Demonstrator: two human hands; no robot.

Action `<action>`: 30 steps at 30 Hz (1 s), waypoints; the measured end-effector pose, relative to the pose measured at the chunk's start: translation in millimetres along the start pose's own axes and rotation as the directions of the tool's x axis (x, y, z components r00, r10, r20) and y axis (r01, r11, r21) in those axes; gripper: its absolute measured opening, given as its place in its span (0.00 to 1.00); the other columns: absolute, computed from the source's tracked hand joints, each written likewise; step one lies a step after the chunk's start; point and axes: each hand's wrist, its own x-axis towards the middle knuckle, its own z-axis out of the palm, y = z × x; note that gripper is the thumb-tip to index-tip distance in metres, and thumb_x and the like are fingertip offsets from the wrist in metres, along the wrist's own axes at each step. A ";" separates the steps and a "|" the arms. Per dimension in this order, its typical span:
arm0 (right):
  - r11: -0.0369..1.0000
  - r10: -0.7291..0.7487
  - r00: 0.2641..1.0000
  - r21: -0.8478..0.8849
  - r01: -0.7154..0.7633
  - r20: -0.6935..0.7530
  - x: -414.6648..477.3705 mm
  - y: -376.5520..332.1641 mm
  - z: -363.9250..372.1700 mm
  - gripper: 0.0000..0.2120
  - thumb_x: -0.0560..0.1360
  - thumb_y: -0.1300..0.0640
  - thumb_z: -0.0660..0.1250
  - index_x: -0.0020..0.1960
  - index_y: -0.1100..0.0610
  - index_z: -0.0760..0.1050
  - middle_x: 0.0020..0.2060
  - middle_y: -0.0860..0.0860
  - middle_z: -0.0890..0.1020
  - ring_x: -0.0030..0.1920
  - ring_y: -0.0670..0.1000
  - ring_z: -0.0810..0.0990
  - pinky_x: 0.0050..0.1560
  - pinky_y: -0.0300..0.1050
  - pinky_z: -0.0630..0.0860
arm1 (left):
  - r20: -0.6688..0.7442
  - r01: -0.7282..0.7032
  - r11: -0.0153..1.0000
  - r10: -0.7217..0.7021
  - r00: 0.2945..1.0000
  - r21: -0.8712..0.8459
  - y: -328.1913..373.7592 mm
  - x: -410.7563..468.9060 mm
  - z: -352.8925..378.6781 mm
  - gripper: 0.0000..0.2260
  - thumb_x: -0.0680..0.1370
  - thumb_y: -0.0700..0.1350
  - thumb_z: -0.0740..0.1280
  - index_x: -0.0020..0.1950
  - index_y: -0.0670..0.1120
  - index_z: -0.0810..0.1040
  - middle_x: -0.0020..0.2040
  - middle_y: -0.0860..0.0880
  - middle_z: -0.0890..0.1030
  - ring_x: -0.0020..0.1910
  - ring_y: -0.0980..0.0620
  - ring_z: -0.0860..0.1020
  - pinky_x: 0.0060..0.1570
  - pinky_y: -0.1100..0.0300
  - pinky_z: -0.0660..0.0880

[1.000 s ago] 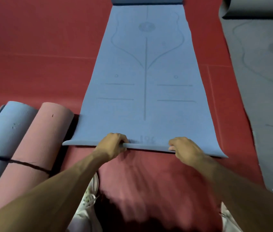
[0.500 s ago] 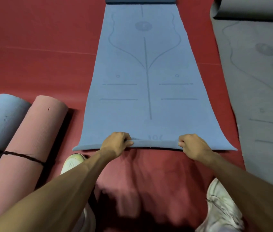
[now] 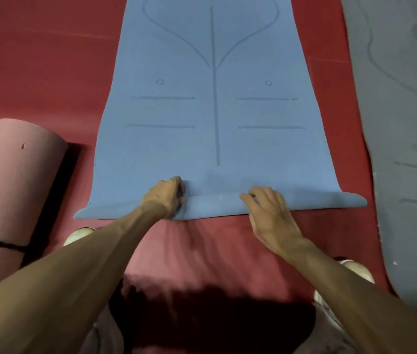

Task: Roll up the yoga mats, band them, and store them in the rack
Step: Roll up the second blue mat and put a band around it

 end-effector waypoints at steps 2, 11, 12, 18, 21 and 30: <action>0.999 0.005 1.000 -0.031 -0.005 0.017 -11.4 1.9 10.9 0.17 0.72 0.62 0.68 0.61 0.60 0.76 0.54 0.54 0.78 0.53 0.56 0.76 0.52 0.52 0.70 | -0.013 -0.028 0.998 0.028 1.000 0.063 0.8 2.7 2.1 0.06 0.74 0.39 0.64 0.46 0.50 0.75 0.50 0.46 0.80 0.49 0.43 0.77 0.48 0.54 0.73; 0.990 0.129 0.984 0.042 -0.135 0.121 1.8 -1.0 21.0 0.17 0.65 0.61 0.78 0.52 0.55 0.79 0.43 0.48 0.79 0.44 0.53 0.79 0.50 0.50 0.68 | -0.315 -0.311 0.872 0.437 0.843 0.379 4.9 -36.3 34.1 0.24 0.70 0.31 0.63 0.64 0.46 0.75 0.52 0.45 0.75 0.50 0.43 0.71 0.51 0.53 0.67; 0.990 0.127 0.981 0.043 -0.134 0.149 3.5 -0.8 18.1 0.16 0.65 0.61 0.78 0.51 0.56 0.79 0.42 0.49 0.79 0.43 0.54 0.79 0.47 0.51 0.71 | -0.332 -0.299 0.874 0.432 0.839 0.384 5.1 -40.8 39.2 0.23 0.70 0.31 0.63 0.63 0.45 0.75 0.52 0.46 0.75 0.49 0.43 0.71 0.50 0.52 0.68; 0.990 0.140 0.951 -0.015 -0.141 0.275 14.3 -2.0 12.4 0.11 0.64 0.62 0.77 0.44 0.58 0.78 0.37 0.53 0.78 0.39 0.58 0.78 0.42 0.51 0.69 | -0.250 -0.289 0.868 0.409 0.878 0.404 1.8 -49.4 52.4 0.19 0.75 0.53 0.69 0.62 0.46 0.75 0.54 0.48 0.77 0.54 0.44 0.73 0.56 0.50 0.68; 0.986 0.159 0.938 -0.003 -0.166 0.308 11.4 -5.4 9.4 0.10 0.68 0.61 0.75 0.47 0.58 0.78 0.40 0.53 0.79 0.44 0.58 0.78 0.45 0.51 0.69 | -0.223 -0.300 0.869 0.407 0.886 0.393 3.3 -50.3 54.2 0.17 0.78 0.45 0.64 0.67 0.48 0.73 0.58 0.48 0.76 0.59 0.45 0.70 0.58 0.54 0.63; 0.958 0.142 0.797 0.120 -0.259 0.587 10.1 -6.5 0.6 0.14 0.72 0.49 0.72 0.55 0.54 0.79 0.52 0.51 0.82 0.54 0.53 0.79 0.53 0.43 0.70 | 0.063 -0.404 0.908 0.399 0.915 0.114 -20.6 -51.8 35.3 0.10 0.77 0.40 0.67 0.57 0.47 0.82 0.50 0.46 0.77 0.52 0.46 0.74 0.54 0.54 0.70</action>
